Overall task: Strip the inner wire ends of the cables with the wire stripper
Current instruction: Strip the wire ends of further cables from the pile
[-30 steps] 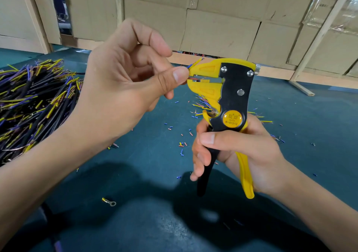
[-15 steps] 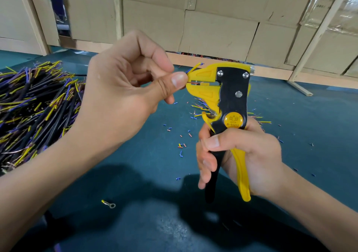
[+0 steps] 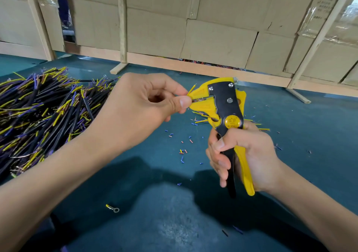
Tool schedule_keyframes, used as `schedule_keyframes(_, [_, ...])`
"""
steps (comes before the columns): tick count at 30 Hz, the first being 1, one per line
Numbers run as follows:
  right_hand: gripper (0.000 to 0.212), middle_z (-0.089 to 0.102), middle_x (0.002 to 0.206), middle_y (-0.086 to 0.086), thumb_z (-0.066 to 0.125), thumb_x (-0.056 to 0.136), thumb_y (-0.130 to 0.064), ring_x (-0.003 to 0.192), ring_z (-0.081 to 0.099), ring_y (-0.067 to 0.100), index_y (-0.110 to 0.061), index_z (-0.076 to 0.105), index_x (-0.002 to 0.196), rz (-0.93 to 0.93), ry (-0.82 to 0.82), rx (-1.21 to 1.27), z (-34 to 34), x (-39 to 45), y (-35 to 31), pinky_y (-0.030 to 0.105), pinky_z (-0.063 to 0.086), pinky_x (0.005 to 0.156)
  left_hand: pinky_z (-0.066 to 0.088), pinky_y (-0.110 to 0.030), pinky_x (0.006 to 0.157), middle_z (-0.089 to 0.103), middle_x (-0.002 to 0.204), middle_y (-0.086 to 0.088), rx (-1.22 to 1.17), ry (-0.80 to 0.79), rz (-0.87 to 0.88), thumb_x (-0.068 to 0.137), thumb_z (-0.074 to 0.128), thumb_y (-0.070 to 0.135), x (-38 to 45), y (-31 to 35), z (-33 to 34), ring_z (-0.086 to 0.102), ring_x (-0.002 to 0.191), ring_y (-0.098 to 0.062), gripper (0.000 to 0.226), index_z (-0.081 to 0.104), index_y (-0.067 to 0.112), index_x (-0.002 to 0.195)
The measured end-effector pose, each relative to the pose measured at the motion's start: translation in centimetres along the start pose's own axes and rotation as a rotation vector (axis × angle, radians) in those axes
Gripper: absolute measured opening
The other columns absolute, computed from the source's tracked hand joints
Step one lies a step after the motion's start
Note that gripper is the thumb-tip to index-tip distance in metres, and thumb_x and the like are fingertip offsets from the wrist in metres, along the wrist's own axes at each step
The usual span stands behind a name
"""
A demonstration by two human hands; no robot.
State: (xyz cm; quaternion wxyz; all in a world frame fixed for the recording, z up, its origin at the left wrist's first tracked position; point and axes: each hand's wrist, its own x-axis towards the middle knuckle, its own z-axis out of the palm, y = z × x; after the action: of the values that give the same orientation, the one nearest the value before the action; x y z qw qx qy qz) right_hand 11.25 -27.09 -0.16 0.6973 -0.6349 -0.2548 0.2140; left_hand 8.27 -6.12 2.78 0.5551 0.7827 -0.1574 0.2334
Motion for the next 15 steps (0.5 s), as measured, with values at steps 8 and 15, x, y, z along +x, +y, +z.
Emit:
schedule_keyframes(8, [0.014,0.040,0.043,0.010,0.058,0.058,-0.011,0.035,0.041,0.023,-0.001,0.049,0.056,0.077,-0.165,-0.031,-1.5,-0.1,-0.9,0.028,0.046,0.042,0.033,-0.011,0.051,0.059,0.068,0.001,-0.046,-0.229,0.039,0.089,0.067,0.005,0.2,0.5,-1.3,0.042,0.050,-0.005,0.024,0.077,0.018,0.106])
schedule_keyframes(15, [0.017,0.042,0.043,0.009,0.061,0.056,-0.014,0.035,0.040,0.023,-0.001,0.050,0.054,0.141,-0.298,-0.125,-3.1,-0.9,-2.9,0.028,0.045,0.038,0.033,-0.009,0.053,0.052,0.071,0.004,-0.055,-0.420,0.048,0.085,0.058,0.005,0.2,0.5,-1.8,0.044,0.058,-0.004,0.041,0.073,0.033,0.112])
